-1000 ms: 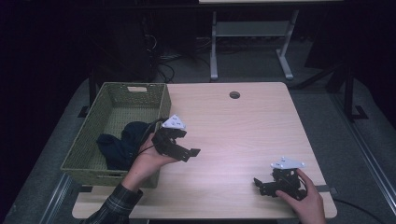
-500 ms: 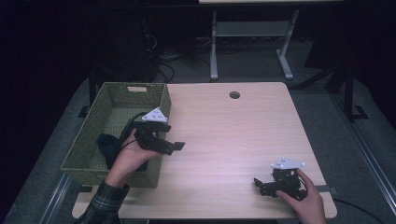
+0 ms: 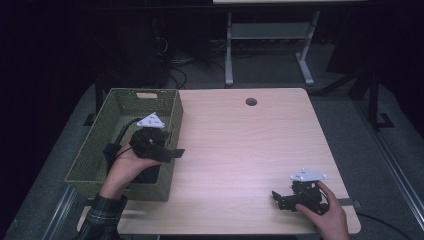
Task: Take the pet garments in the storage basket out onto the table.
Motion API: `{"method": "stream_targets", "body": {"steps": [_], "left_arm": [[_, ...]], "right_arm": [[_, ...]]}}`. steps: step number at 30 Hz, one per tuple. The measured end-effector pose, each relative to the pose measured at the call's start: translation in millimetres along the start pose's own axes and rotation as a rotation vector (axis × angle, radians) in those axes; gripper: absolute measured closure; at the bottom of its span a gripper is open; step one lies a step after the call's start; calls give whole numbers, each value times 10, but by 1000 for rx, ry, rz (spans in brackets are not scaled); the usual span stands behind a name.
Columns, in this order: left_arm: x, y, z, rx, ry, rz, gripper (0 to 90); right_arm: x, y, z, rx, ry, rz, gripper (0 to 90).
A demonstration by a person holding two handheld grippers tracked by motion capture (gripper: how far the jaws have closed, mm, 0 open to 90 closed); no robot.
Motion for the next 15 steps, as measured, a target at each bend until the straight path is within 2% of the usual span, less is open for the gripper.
{"method": "stream_targets", "body": {"steps": [6, 15], "left_arm": [[63, -133, -153, -38, -19, 1, 140], [174, -239, -327, -86, -48, -12, 140]], "right_arm": [[0, 0, 0, 0, 0, 0, 0], [-1, 0, -2, 0, 3, 1, 0]]}}
Point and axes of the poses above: each handheld gripper's, and its own axes: y roughly forward along the jaws, x roughly out of its underside, z roughly to its right, the point moved 3 cm from there along y, roughly forward along the jaws, and after that the axes turned 3 degrees about -x, right-handed, at the moved point
